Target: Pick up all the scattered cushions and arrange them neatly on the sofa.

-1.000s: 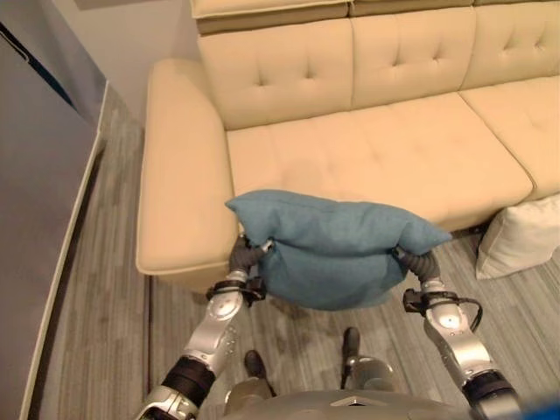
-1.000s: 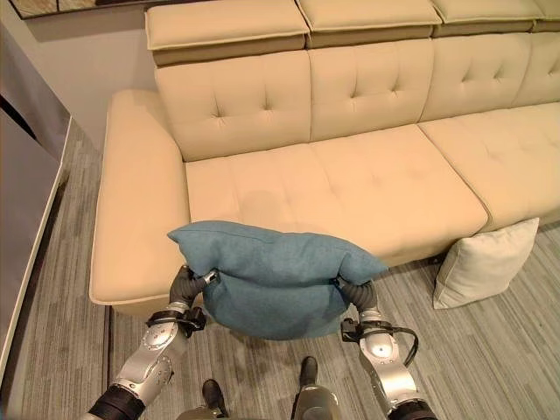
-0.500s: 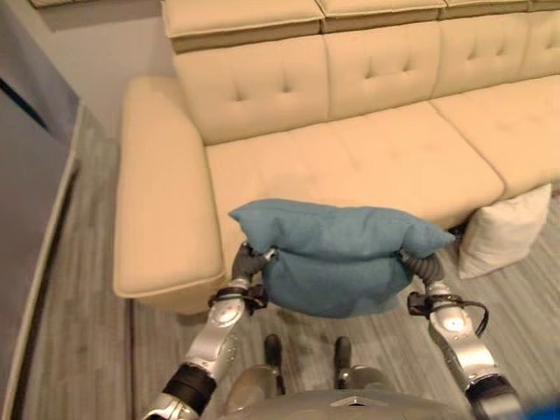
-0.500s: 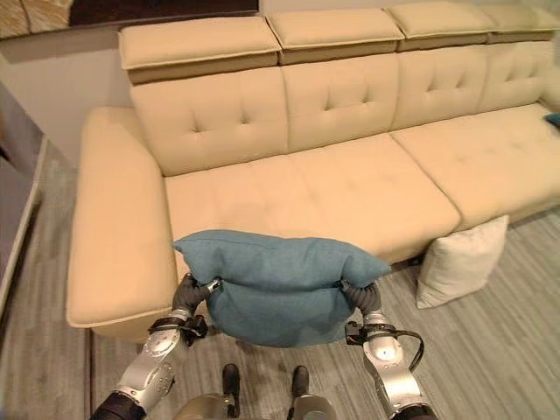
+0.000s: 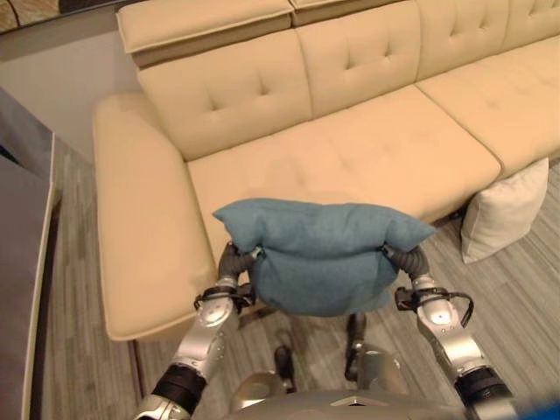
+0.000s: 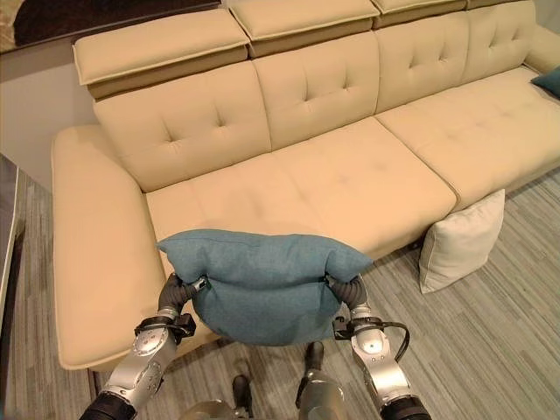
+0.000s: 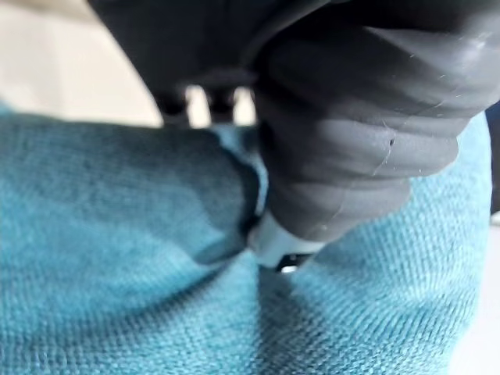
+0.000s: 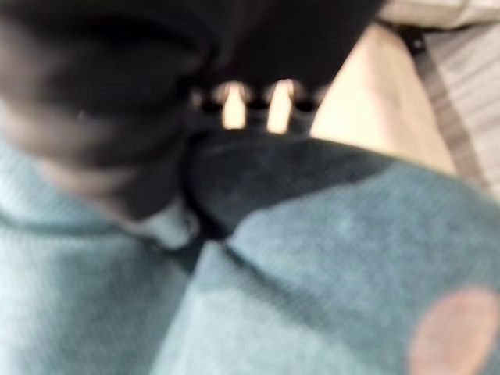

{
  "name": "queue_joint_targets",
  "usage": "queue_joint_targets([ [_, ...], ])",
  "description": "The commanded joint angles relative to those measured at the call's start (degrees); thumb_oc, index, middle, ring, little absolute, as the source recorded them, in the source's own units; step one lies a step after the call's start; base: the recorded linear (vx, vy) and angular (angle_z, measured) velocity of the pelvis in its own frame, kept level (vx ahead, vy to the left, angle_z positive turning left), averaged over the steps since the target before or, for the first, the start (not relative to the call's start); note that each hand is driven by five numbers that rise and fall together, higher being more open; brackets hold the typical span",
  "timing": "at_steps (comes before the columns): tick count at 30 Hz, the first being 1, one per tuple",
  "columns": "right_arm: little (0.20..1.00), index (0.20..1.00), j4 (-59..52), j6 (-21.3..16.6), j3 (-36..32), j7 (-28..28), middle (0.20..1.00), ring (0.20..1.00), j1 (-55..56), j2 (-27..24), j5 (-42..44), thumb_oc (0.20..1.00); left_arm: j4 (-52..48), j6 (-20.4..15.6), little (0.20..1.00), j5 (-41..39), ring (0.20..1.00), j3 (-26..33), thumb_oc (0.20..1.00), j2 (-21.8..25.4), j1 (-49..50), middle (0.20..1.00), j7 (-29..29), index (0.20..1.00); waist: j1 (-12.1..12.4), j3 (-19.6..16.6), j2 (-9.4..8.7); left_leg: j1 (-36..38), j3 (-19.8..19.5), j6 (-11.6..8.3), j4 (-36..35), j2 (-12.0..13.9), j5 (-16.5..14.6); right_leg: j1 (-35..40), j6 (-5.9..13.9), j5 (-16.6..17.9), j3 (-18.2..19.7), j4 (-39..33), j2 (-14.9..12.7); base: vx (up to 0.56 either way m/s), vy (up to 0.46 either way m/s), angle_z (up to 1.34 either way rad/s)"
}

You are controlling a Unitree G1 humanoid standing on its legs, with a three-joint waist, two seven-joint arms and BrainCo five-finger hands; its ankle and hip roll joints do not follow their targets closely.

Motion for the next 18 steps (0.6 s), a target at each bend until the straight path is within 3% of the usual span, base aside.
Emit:
queue_joint_targets([
  [1,0.2,0.2,-6.9,-5.08,-3.42,-0.11,0.2,0.2,-2.84,-1.18,0.2,0.2,-5.94,-4.48,0.2,0.26,0.2,-1.27,0.2,-1.04,-4.23,0.2,-3.33,0.2,0.21,-2.92,-2.19,-3.28,-2.39,-5.21,12.63,0.43,-2.42,2.03,3.7,-4.68,-2.48,3.06,-0.19,0.14,-0.212,0.4],
  [3,0.2,0.2,-7.11,-5.23,-3.9,-0.15,0.2,0.2,-2.47,-1.52,1.0,0.2,-6.02,-4.51,0.2,0.03,0.2,-1.72,0.2,-1.26,-4.42,0.2,-3.64,0.2,-0.08,-2.51,-2.53,-5.78,-2.12,-6.73,19.32,1.92,-1.03,4.34,2.54,-5.45,-3.98,2.04,0.31,0.13,-0.185,0.68],
  [7,0.2,0.2,-7.11,-5.23,-3.9,-0.15,0.2,0.2,-2.47,-1.53,1.01,0.2,-6.02,-4.51,0.2,0.03,0.2,-1.72,0.2,-1.26,-4.42,0.2,-3.64,0.2,-0.12,-2.51,-2.51,-5.83,-2.17,-6.73,19.39,1.95,-1.06,4.35,2.54,-5.45,-4.03,2.02,0.32,0.05,-0.049,0.09],
  [8,0.2,0.2,-6.94,-4.96,-4.09,-0.34,0.2,0.2,-2.06,-1.46,1.72,0.2,-5.81,-4.07,0.2,-0.42,0.2,-2.37,0.2,-1.52,-4.54,0.2,-3.86,0.2,0.41,-1.73,-2.95,-8.78,-0.09,-6.7,19.99,3.29,0.19,7.05,1.95,-6.85,-5.78,0.81,0.6,0.31,-0.18,-0.07],
  [9,0.2,0.2,-6.63,-5.01,-3.72,-0.39,0.2,0.2,-2.3,-1.08,1.97,0.2,-5.57,-3.77,0.2,0.4,0.2,-2.62,0.2,-1.08,-4.45,0.2,-3.77,0.2,0.96,-1.97,-3.34,-12.03,0.41,-5.05,13.73,1.67,0.64,8.47,2.27,-7.51,-5.7,-0.1,1.4,0.46,-0.17,0.22],
  [10,0.2,0.2,-6.51,-4.98,-3.62,-0.3,0.2,0.2,-2.23,-1.13,1.65,0.2,-5.3,-3.38,0.2,0.58,0.2,-2.48,0.2,-1.34,-4.18,0.2,-3.91,0.2,1.36,-2.1,-2.83,-14.99,2.2,-5.59,9.28,2.79,5.6,10.14,2.17,-8.83,-5.54,-0.48,2.78,0.33,-0.045,0.67],
  [11,0.2,0.2,-6.5,-4.99,-3.61,-0.29,0.2,0.2,-2.22,-1.14,1.65,0.2,-5.3,-3.38,0.2,0.58,0.2,-2.48,0.2,-1.34,-4.17,0.2,-3.91,0.2,1.38,-2.1,-2.88,-14.81,2.25,-5.62,8.97,2.7,5.77,10.17,2.17,-8.87,-5.51,-0.49,2.73,0.23,0.018,1.04],
  [14,0.2,0.2,-6.38,-5.29,-3.4,-0.59,0.2,0.2,-2.46,-0.66,2.16,0.2,-5.2,-3.27,0.2,1.19,0.2,-2.12,0.2,-1.28,-4.01,0.2,-3.6,0.2,1.78,-1.33,-2.81,-17.43,6.09,-6.62,5.97,4.84,10.17,12.13,1.68,-10.93,-5.78,-0.12,3.86,0.18,0.008,0.4],
  [18,0.2,0.2,-6.59,-4.96,-2.68,-0.22,0.2,0.2,-2.86,0.62,1.94,0.2,-5.71,-3.7,0.2,0.5,0.2,-1.32,0.2,-0.9,-2.92,0.2,-3.59,0.2,2.12,-2.97,-2.82,-13.81,6.18,-5.29,3.6,3.81,9.44,13.8,2.4,-12.81,-6.45,1.76,3.12,0.26,0.103,-0.05],
])
